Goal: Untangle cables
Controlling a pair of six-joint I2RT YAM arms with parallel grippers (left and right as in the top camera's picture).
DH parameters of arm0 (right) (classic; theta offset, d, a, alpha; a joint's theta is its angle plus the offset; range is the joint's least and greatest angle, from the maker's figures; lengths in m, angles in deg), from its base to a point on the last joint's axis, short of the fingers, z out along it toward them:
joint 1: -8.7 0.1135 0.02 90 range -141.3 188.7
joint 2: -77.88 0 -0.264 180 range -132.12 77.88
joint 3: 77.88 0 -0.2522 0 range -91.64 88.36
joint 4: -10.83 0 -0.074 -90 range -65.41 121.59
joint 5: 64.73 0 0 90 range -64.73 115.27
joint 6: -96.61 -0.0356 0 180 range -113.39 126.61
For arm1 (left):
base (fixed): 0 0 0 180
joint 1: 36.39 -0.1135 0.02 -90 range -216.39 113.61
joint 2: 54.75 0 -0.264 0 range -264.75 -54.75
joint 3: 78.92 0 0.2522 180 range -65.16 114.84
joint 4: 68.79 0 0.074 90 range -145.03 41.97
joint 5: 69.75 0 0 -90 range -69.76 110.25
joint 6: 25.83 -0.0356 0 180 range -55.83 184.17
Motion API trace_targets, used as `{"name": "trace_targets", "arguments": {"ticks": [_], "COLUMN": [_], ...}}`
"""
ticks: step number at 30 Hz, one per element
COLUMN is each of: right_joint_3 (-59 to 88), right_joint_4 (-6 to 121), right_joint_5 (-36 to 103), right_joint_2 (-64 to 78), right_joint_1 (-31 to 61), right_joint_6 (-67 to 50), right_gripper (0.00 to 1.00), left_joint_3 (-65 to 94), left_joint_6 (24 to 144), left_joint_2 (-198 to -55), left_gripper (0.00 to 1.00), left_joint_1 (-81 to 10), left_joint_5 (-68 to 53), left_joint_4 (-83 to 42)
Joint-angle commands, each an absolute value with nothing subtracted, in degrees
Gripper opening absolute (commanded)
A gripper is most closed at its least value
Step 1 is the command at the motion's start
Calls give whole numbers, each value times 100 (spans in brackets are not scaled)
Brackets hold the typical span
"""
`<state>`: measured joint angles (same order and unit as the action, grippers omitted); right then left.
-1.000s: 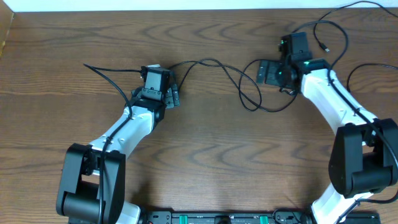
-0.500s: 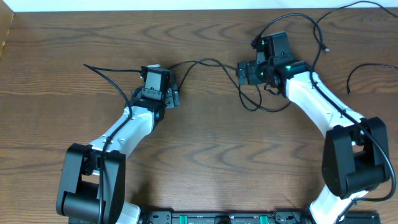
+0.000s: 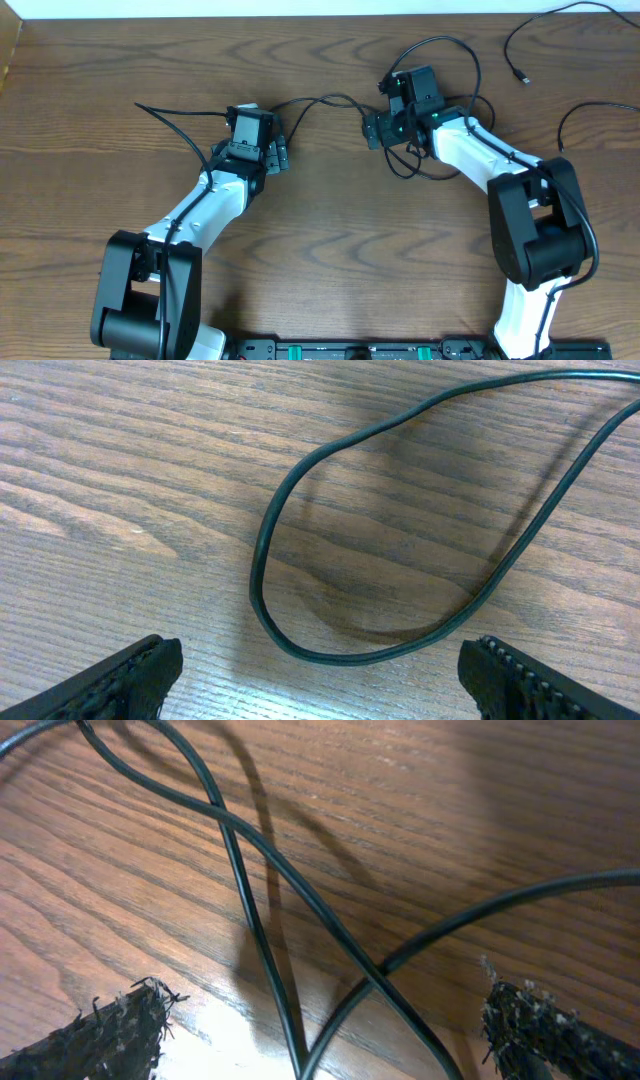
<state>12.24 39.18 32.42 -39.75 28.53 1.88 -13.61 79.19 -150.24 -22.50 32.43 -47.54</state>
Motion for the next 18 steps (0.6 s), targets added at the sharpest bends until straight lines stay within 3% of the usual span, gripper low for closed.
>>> {"name": "trace_targets", "arguments": {"ticks": [1, 7, 14, 18], "right_joint_3": [1231, 1231, 1231, 1231], "right_joint_4": [3876, 3824, 3677, 3625], "right_joint_5": [3275, 3273, 3273, 3266], "right_joint_2": [-4110, -4145, -4427, -4504], "right_joint_1": [2891, 2917, 3028, 3055], "right_joint_6": [289, 289, 284, 286], "right_gripper": [99, 99, 84, 84], "left_joint_3": [-1368, -1368, -1368, -1368], "left_joint_6": [7950, 7950, 7950, 7950], "left_joint_2": [-15024, -15024, -15024, -15024], "left_gripper": [93, 93, 94, 93], "left_joint_1": [-2272, -2272, -2272, -2272], "left_joint_5": [3335, 3337, 3335, 3335], "left_joint_4": [-4752, -4754, -4750, -4734]}}
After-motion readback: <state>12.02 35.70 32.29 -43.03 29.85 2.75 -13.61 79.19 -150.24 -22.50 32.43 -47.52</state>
